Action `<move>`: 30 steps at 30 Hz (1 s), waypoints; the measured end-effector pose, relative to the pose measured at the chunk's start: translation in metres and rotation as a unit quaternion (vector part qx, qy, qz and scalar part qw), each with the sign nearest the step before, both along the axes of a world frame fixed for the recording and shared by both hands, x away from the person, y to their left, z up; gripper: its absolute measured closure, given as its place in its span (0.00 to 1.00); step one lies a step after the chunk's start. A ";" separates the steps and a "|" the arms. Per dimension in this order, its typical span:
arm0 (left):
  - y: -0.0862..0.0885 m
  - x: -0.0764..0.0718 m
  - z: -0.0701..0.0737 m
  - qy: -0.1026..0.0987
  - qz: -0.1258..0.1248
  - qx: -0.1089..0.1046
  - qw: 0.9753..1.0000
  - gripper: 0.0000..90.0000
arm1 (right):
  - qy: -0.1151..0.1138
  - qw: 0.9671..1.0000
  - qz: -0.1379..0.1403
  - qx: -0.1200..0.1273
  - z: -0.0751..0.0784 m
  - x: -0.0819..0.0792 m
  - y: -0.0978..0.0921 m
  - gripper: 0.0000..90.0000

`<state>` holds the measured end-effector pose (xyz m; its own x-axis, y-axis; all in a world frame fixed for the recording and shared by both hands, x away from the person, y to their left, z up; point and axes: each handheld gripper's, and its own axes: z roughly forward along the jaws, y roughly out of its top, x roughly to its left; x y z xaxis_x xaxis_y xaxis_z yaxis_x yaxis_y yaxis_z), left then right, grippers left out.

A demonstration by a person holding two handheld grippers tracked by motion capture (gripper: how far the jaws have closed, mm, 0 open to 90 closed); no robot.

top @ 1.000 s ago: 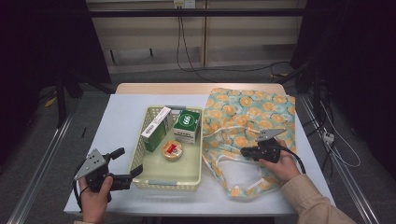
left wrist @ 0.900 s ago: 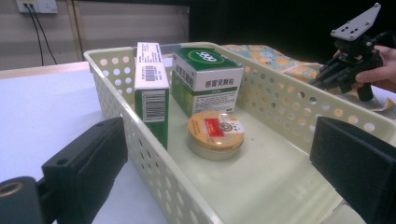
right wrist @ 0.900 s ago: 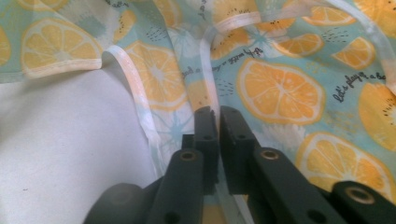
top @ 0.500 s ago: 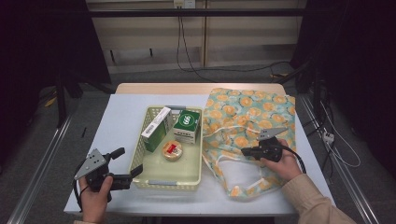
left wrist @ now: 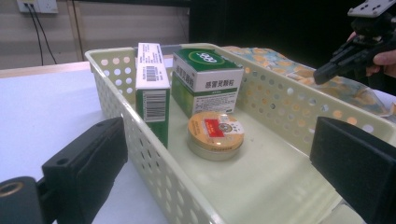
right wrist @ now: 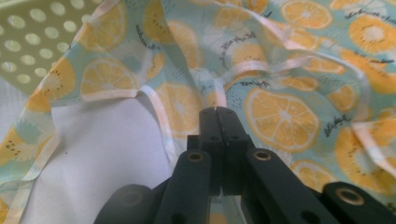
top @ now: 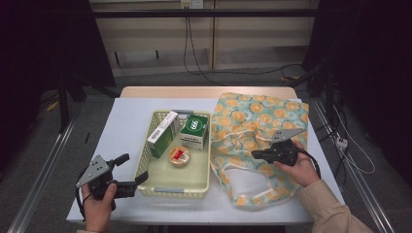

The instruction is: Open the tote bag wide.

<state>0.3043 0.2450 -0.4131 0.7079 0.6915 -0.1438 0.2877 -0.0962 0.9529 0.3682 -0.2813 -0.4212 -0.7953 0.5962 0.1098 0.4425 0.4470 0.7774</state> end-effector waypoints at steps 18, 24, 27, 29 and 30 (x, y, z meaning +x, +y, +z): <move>-0.001 0.000 -0.001 0.002 0.000 -0.002 1.000 0.05 | 0.004 0.999 -0.048 0.024 0.020 0.043 -0.024 1.00; -0.001 0.000 -0.002 0.004 -0.003 0.001 1.000 0.05 | 0.014 0.997 -0.071 0.021 0.015 0.065 -0.029 1.00; 0.000 0.001 -0.002 0.004 -0.004 0.001 1.000 0.05 | 0.015 0.995 -0.093 0.027 0.010 0.075 -0.031 1.00; 0.000 0.001 -0.003 0.005 -0.002 0.000 1.000 0.05 | 0.015 0.994 -0.108 0.027 0.006 0.081 -0.033 1.00; 0.000 0.001 -0.003 0.005 -0.002 0.000 1.000 0.05 | 0.017 0.993 -0.113 0.022 0.003 0.084 -0.034 1.00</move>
<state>0.3052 0.2451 -0.4160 0.7094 0.6883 -0.1518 0.2976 -0.0972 0.9497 0.4518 -0.3150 -0.4177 -0.6369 0.7532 0.1641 0.5538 0.2990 0.7771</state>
